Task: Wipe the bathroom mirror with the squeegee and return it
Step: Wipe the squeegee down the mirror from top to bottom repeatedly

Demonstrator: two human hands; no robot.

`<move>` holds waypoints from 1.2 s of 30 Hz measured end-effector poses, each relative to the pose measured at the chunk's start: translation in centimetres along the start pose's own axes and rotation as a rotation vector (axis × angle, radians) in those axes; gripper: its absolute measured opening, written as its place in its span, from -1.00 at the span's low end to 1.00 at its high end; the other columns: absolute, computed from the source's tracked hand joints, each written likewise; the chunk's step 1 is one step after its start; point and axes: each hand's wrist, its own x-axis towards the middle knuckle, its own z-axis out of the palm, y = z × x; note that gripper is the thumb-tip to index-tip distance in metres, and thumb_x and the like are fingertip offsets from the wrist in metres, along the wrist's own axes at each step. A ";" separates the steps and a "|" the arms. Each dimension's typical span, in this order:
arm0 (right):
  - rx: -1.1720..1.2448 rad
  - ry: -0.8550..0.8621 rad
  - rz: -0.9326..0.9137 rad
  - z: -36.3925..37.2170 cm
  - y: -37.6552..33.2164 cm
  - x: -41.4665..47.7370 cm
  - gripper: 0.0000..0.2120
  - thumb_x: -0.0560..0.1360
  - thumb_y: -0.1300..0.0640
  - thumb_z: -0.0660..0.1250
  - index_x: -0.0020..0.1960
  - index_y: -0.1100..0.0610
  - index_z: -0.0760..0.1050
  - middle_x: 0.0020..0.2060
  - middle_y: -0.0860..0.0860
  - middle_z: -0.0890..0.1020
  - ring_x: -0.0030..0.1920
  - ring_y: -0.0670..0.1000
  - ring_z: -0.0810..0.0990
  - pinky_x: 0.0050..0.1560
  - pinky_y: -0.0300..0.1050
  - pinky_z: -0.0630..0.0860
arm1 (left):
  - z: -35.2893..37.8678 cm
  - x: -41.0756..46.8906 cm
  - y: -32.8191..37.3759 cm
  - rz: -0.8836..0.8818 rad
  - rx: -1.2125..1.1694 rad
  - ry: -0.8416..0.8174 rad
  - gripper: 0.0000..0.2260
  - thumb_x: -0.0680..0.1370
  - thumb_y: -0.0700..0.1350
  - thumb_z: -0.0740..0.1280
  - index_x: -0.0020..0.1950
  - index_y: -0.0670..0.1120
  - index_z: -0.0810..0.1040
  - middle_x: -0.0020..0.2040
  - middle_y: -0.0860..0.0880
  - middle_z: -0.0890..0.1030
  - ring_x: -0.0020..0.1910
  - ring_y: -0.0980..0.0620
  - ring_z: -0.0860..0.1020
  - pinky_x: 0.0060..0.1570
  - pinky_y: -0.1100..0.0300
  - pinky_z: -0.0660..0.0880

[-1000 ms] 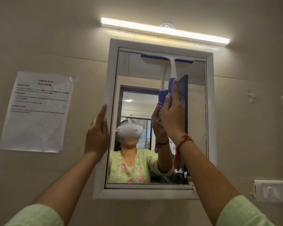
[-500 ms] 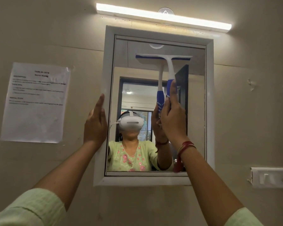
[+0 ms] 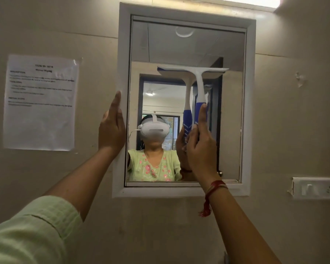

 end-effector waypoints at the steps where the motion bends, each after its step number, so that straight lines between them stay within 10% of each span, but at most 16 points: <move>1: -0.001 -0.003 0.004 -0.1 0.0 -0.5 -0.47 0.56 -0.11 -0.08 0.49 -0.15 -0.14 -0.28 0.00 0.47 -0.35 -0.08 0.46 -0.30 0.05 0.59 | 0.0 0.0 0.0 0.003 0.002 0.002 -0.61 0.65 -0.11 0.01 0.48 0.09 0.13 0.37 -0.13 0.40 0.14 -0.13 0.49 0.03 0.17 0.35; 18: 0.000 -0.075 0.073 -1.2 0.0 -7.7 -0.48 0.62 0.12 0.05 0.47 -0.09 -0.13 -0.17 0.13 0.54 -0.28 -0.02 0.48 -0.25 -0.05 0.56 | 0.0 0.0 -0.1 -0.009 0.002 -0.006 -0.62 0.65 -0.08 -0.01 0.48 0.05 0.16 0.42 -0.01 0.35 0.24 -0.05 0.44 0.10 0.30 0.26; 25: -0.014 -0.089 0.094 -1.2 0.4 -11.0 -0.51 0.60 -0.02 -0.03 0.47 -0.09 -0.13 -0.08 0.17 0.58 -0.32 -0.21 0.39 -0.27 -0.35 0.47 | 0.0 0.0 0.0 0.006 0.005 -0.016 -0.62 0.65 -0.10 -0.01 0.49 0.01 0.15 0.41 -0.05 0.36 0.14 0.01 0.47 0.05 0.37 0.27; 29: -0.016 -0.090 0.103 -1.6 0.4 -12.5 -0.50 0.61 -0.01 0.00 0.49 -0.05 -0.10 0.05 0.14 0.59 -0.30 -0.12 0.47 -0.28 -0.20 0.57 | 0.0 0.1 0.0 -0.007 0.007 -0.009 -0.62 0.65 -0.10 -0.02 0.49 0.00 0.15 0.38 -0.12 0.39 -0.12 0.27 0.47 -0.01 0.25 0.37; 36: -0.066 -0.120 0.131 -2.7 0.5 -15.8 -0.45 0.58 0.02 -0.02 0.47 -0.17 -0.23 -0.22 0.04 0.48 -0.37 -0.18 0.32 -0.35 -0.35 0.37 | 0.1 0.2 -0.1 0.008 0.005 -0.001 -0.62 0.65 -0.09 -0.02 0.49 -0.01 0.15 0.43 -0.03 0.33 0.26 0.04 0.42 0.14 0.34 0.27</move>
